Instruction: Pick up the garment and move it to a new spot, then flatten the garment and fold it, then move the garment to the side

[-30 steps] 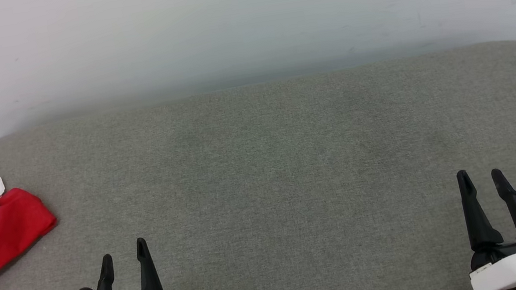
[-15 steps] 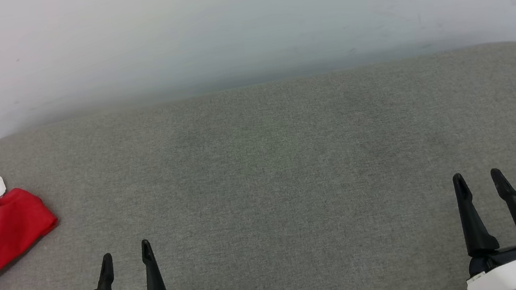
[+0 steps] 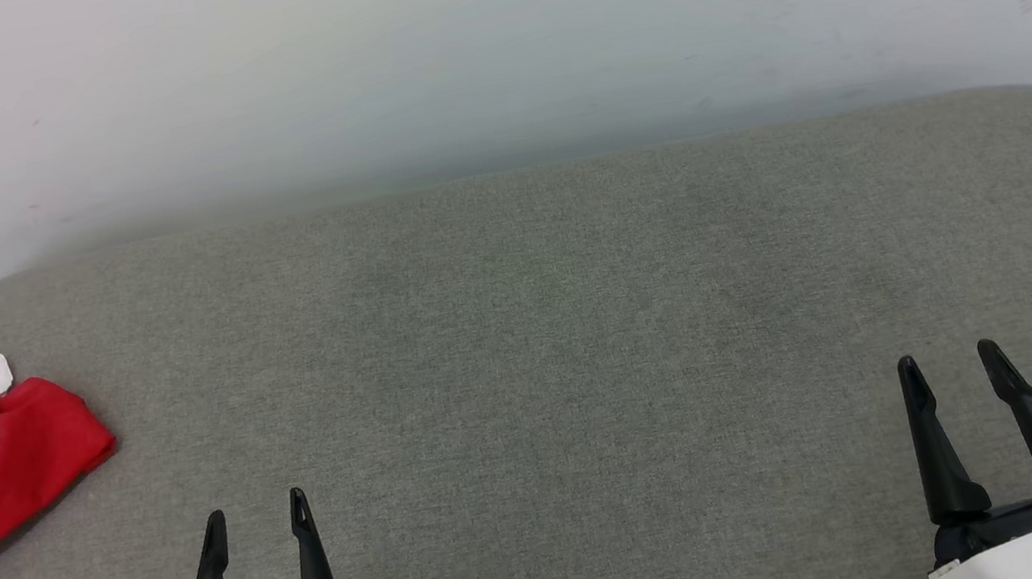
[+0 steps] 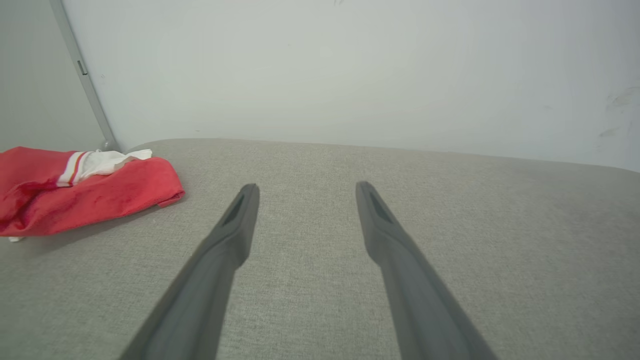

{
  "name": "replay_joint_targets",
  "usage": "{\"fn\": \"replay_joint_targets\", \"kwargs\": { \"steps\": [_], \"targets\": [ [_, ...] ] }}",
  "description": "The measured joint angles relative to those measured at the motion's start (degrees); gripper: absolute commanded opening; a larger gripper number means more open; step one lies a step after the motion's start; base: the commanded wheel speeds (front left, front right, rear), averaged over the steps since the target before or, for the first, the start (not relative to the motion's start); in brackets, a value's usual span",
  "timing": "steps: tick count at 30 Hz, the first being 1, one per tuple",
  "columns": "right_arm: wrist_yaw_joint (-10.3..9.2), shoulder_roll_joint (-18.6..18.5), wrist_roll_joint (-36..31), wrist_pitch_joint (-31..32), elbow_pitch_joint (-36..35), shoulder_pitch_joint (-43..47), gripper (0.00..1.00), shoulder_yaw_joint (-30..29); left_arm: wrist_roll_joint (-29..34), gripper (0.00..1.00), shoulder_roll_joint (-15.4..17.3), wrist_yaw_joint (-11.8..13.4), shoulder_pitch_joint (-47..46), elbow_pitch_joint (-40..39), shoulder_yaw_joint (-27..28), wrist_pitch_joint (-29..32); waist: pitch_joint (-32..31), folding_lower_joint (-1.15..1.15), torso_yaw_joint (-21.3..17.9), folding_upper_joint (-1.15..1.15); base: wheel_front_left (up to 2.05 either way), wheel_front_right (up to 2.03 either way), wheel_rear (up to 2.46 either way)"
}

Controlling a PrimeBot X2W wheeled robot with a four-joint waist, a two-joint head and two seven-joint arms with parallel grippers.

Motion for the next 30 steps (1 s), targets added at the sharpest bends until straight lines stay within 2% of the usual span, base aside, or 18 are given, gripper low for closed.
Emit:
{"fn": "replay_joint_targets", "kwargs": {
  "steps": [8, 19, 30],
  "targets": [
    [0.00, 0.0, -2.6, -0.8, -0.6, 0.6, 1.00, 0.6, 3.4, 1.00, -0.3, -0.3, 0.5, -0.3, 0.3, -0.8, -0.2, 0.00, -0.1, 0.00, 0.00, 0.00, 0.00],
    [0.01, 0.0, -2.9, -1.9, -0.5, 1.4, 1.00, 0.3, 7.4, 1.00, -0.8, -0.1, 1.4, -0.5, 0.8, -1.9, -0.3, 0.00, -0.2, 0.00, 0.00, 0.00, 0.00],
    [0.01, 0.0, -1.3, -2.0, 0.7, 1.7, 1.00, 0.3, 7.4, 1.00, -1.1, -0.4, 1.5, 0.1, 1.6, -1.9, -0.3, 0.00, -0.2, 0.00, 0.00, 0.00, 0.00]
  ]
}}
